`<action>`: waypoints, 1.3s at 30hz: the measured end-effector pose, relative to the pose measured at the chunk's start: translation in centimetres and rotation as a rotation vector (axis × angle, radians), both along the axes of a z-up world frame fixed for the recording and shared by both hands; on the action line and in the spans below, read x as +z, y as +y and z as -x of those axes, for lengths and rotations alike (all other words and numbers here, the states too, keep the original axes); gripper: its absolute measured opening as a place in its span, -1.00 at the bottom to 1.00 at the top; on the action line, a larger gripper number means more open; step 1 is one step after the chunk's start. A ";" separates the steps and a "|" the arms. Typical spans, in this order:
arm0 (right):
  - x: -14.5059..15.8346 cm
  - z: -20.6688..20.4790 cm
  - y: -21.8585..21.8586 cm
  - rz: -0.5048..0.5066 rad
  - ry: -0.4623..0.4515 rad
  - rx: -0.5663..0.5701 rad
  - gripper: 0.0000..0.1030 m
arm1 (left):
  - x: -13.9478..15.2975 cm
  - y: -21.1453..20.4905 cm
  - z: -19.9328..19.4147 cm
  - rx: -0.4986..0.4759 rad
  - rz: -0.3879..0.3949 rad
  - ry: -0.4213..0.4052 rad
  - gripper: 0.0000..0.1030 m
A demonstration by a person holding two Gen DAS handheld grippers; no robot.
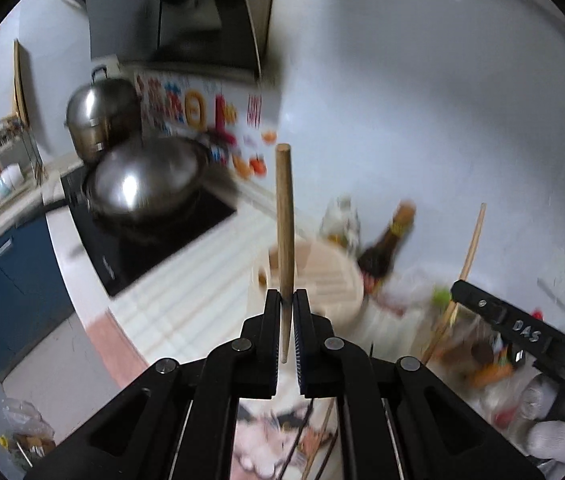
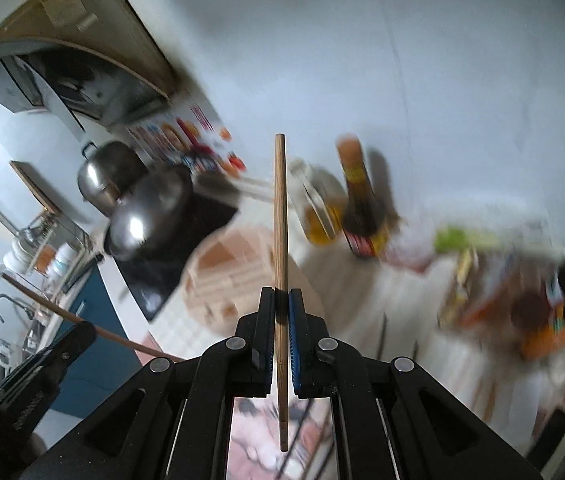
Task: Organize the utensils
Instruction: 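Carry both light chopsticks to the cream holder and lower them into its slots, then open both tools to release the chopsticks into the holder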
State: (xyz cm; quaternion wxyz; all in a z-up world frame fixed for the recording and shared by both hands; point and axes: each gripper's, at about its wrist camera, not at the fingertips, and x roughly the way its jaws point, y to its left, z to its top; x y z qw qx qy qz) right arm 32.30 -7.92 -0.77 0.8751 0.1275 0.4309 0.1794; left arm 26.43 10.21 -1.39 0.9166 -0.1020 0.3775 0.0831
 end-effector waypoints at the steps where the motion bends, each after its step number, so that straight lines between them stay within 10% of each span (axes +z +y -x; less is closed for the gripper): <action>1: 0.7 -0.7 0.4 0.000 -0.014 -0.001 -0.88 | 0.9 0.4 -0.9 0.011 0.001 -0.018 -0.92; 13: 6.0 -9.7 5.1 -0.027 -0.147 -0.063 -0.88 | 2.4 2.8 -10.2 -0.010 -0.003 -0.012 -0.92; 39: -4.0 -13.4 10.7 0.079 0.007 0.114 -0.87 | -7.1 4.2 -15.3 -0.128 0.210 0.254 -0.89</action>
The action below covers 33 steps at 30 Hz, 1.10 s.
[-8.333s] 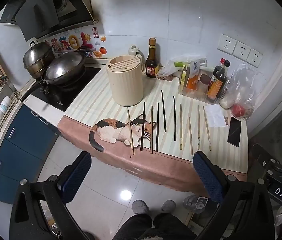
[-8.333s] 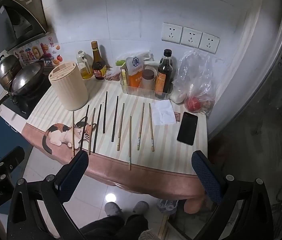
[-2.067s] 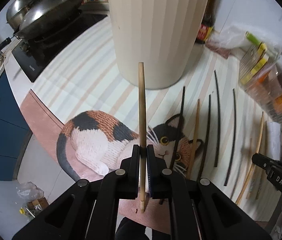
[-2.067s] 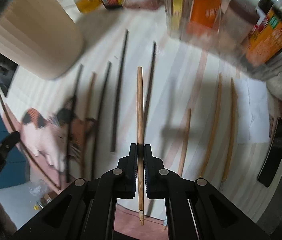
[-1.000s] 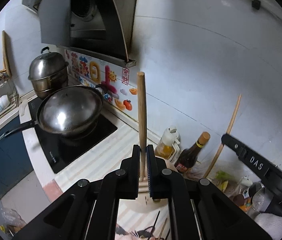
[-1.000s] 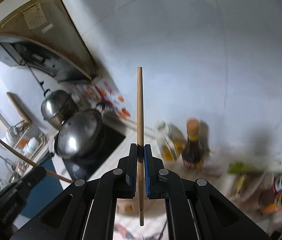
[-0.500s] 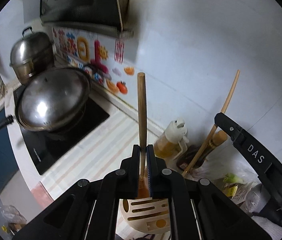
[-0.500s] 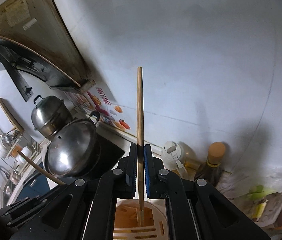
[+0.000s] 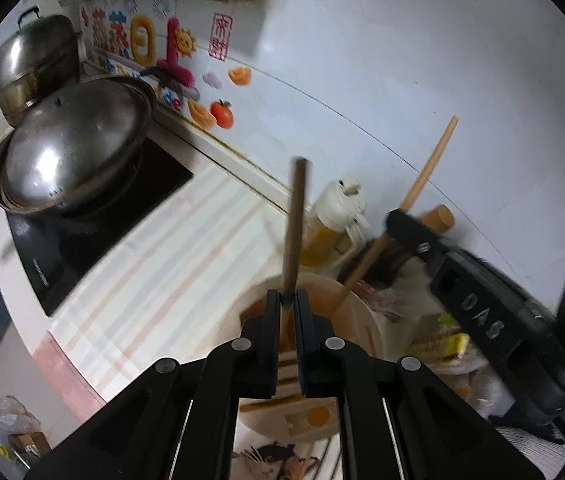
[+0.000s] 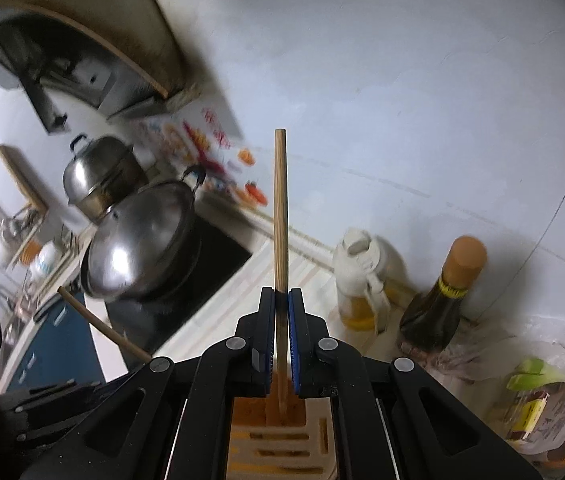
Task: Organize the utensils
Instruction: 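Open both tools to release the chopsticks into the holder, then lower the left tool onto a dark brown chopstick and close while the right tool grasps another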
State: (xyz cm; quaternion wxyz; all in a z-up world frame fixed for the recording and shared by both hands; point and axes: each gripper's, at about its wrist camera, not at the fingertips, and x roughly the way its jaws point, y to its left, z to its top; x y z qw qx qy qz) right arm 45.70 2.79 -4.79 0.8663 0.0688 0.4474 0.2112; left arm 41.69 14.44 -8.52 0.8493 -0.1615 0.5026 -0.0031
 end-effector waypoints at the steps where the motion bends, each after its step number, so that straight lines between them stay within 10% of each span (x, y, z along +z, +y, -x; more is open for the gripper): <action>1: -0.3 0.1 0.0 0.005 0.028 0.013 -0.87 | 0.1 0.2 0.2 0.003 0.025 0.008 -0.88; 6: -0.2 1.4 -0.7 -0.012 0.075 0.029 -0.68 | 1.7 0.6 1.5 0.023 -0.015 -0.004 -0.54; 8: 0.4 2.2 -1.6 -0.018 0.074 0.015 -0.45 | 2.7 0.9 2.5 0.044 -0.056 -0.037 0.27; 15: 2.5 6.1 -4.9 -0.016 0.034 -0.062 0.40 | 4.5 2.0 6.1 0.112 -0.154 -0.132 0.98; 21: 2.8 10.4 -7.7 0.043 -0.016 -0.161 0.97 | 3.4 1.1 9.5 0.148 -0.268 -0.181 1.00; 33: -7.0 16.6 -15.1 0.104 0.137 -0.324 0.97 | -6.2 -3.5 12.6 0.039 -0.296 -0.020 1.00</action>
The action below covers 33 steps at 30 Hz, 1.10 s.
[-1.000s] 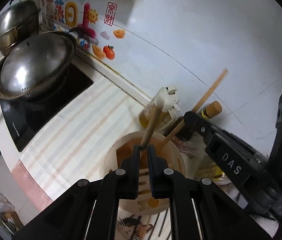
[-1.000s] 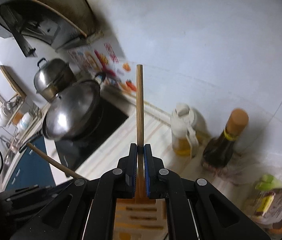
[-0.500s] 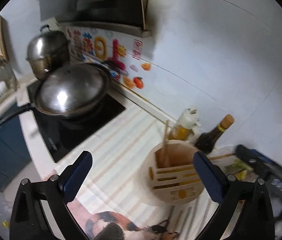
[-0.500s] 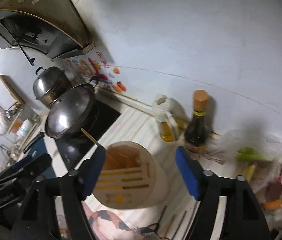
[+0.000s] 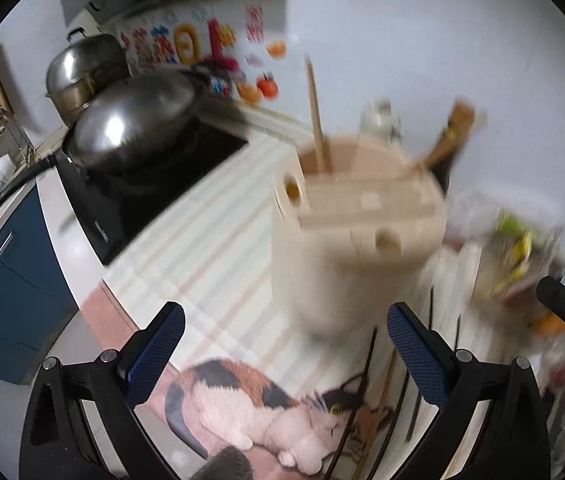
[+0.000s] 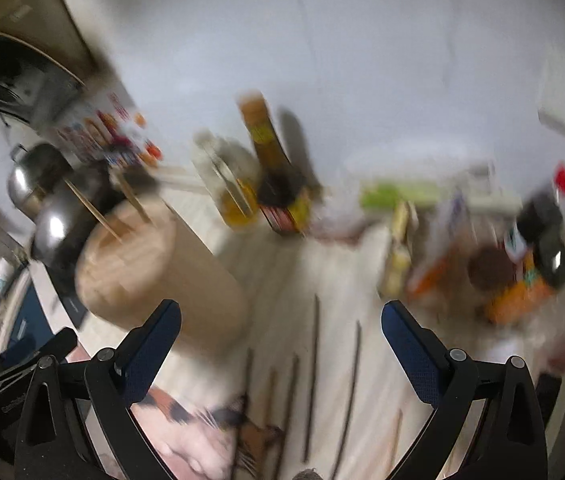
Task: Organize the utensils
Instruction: 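Lower the left tool onto a dark brown chopstick and close while the right tool grasps another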
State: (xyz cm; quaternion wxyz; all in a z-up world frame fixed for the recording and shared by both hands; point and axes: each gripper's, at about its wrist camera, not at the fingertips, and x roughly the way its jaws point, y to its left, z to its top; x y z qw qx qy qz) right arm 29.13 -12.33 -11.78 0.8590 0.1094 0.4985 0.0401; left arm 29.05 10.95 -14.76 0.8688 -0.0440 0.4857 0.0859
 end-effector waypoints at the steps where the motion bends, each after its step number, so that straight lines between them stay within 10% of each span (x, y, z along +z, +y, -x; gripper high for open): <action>1: -1.4 0.2 -0.5 0.001 0.032 -0.011 0.97 | -1.4 -0.7 0.1 -0.008 -0.018 0.029 1.00; 12: -14.9 -0.2 -3.3 0.011 0.345 -0.007 -0.20 | -12.9 -6.3 -0.6 -0.139 -0.084 0.264 0.90; 24: -19.6 -1.2 -3.7 0.035 0.442 0.003 -0.27 | -18.9 -10.1 -2.2 -0.264 -0.055 0.392 -0.13; 29: -19.9 -1.7 -2.6 0.082 0.445 0.029 -0.82 | -18.9 -9.8 -2.4 -0.257 0.015 0.393 -0.91; 33: -20.4 -1.6 -2.2 0.088 0.454 0.045 -0.89 | -19.1 -8.4 -1.7 -0.217 0.051 0.397 -0.93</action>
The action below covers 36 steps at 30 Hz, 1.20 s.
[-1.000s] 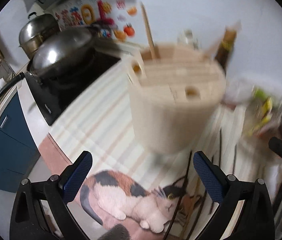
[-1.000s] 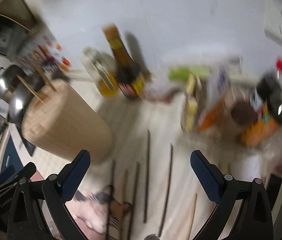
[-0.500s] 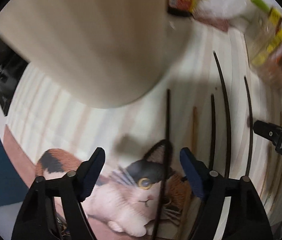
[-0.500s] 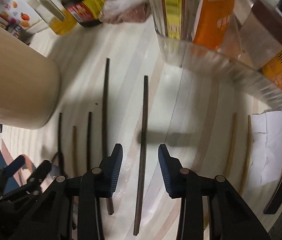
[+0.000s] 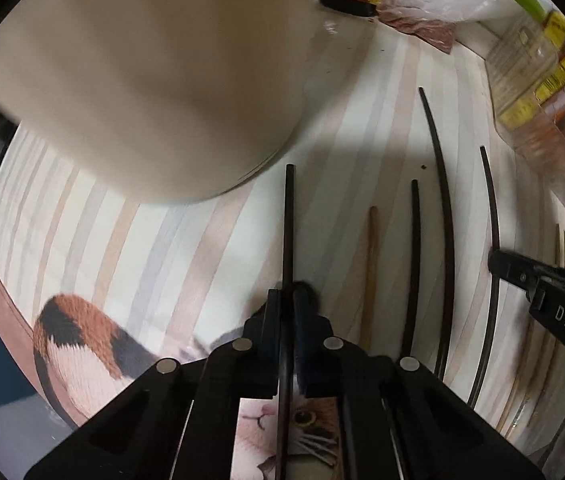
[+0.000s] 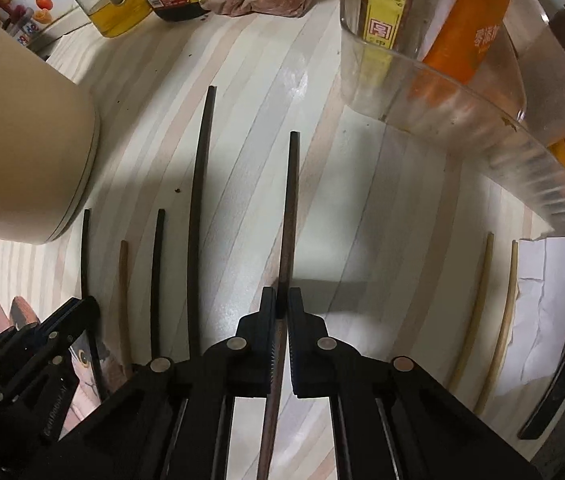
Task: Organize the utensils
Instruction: 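Lower the left tool onto a dark brown chopstick and close while the right tool grasps another, then lift both dark chopsticks and lower them into the cream holder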
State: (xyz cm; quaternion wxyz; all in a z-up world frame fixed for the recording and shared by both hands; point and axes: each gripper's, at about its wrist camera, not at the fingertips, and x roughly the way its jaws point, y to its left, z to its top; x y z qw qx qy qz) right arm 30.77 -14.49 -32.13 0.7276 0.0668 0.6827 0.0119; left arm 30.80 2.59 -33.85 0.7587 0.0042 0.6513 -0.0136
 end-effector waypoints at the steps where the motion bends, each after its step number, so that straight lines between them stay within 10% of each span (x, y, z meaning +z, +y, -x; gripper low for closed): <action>1: -0.1 0.3 0.1 -0.006 0.008 0.007 -0.89 | 0.0 0.5 0.3 0.010 0.007 0.005 -0.94; 13: -1.4 7.0 0.0 -0.090 0.154 0.111 -0.90 | -0.7 6.8 5.3 0.143 0.183 0.131 -0.94; 36: -1.8 5.0 4.8 0.017 0.227 0.095 -0.89 | -0.7 1.2 4.3 -0.005 0.018 0.106 -0.84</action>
